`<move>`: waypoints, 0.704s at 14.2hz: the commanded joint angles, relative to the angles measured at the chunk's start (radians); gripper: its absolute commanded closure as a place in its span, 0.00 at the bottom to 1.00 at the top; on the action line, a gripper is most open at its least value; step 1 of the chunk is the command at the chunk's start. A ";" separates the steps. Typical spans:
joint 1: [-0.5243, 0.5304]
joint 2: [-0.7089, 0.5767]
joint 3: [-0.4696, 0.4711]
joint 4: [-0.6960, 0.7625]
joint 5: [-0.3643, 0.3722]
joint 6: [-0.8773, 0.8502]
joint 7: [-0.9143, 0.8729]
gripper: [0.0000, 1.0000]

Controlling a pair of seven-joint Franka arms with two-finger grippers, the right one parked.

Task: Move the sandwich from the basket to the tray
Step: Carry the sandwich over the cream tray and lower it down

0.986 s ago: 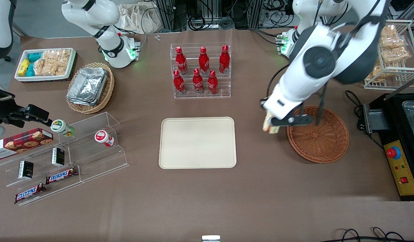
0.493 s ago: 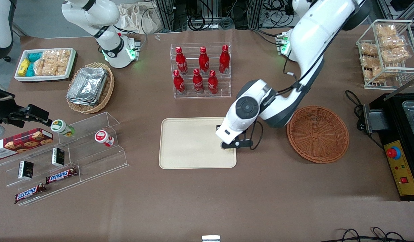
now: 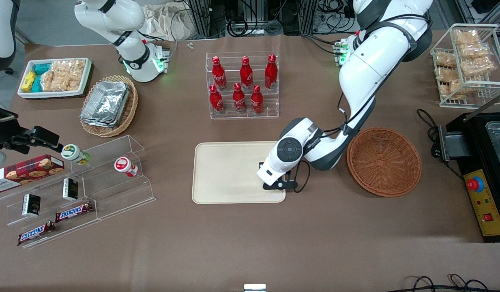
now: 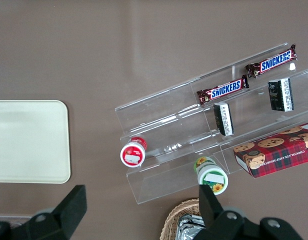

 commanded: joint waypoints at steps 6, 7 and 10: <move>0.004 -0.042 0.006 0.051 0.024 -0.013 -0.038 0.00; 0.013 -0.069 0.006 0.054 0.023 -0.039 -0.038 0.00; 0.050 -0.181 0.006 0.052 0.013 -0.111 -0.041 0.00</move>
